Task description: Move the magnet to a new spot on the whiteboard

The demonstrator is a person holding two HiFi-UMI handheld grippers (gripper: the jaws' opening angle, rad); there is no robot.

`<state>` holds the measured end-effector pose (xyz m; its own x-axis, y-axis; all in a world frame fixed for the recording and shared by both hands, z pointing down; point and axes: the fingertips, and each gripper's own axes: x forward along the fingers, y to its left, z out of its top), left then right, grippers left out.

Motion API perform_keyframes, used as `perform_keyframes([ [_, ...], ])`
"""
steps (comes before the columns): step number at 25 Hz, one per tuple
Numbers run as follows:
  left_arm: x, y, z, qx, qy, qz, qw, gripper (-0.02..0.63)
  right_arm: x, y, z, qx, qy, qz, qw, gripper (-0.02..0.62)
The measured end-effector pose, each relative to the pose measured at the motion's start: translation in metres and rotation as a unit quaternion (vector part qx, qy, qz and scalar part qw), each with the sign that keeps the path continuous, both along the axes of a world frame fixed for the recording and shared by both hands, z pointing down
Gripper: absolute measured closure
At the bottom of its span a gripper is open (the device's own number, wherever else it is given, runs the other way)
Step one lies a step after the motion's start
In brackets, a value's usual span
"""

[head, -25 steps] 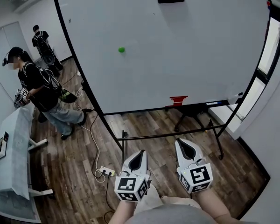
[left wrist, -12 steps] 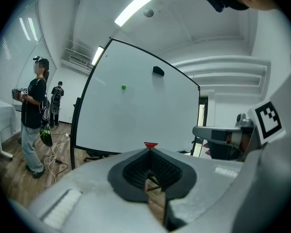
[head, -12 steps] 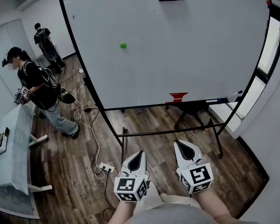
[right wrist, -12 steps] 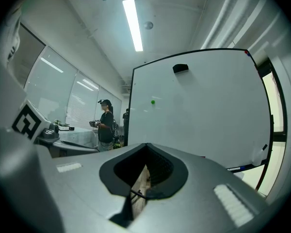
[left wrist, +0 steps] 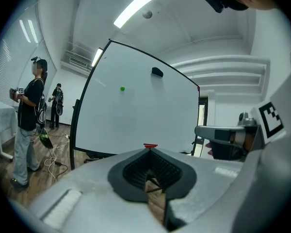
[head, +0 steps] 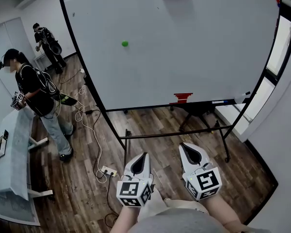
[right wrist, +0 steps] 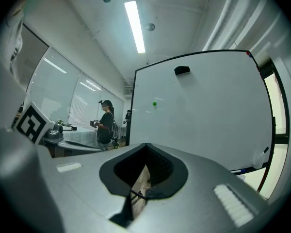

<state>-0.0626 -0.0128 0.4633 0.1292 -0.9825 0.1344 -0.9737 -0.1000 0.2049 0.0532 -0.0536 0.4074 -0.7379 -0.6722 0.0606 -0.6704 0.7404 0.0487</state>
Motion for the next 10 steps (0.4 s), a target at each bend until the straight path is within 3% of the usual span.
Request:
perform_keyframes([
  [10, 0.0077, -0.0013, -0.0061, 0.004, 0.000, 0.003, 1.0000, 0.601, -0.0033, 0.0007, -0.0033, 0.004, -0.005, -0.011, 1.000, 0.595],
])
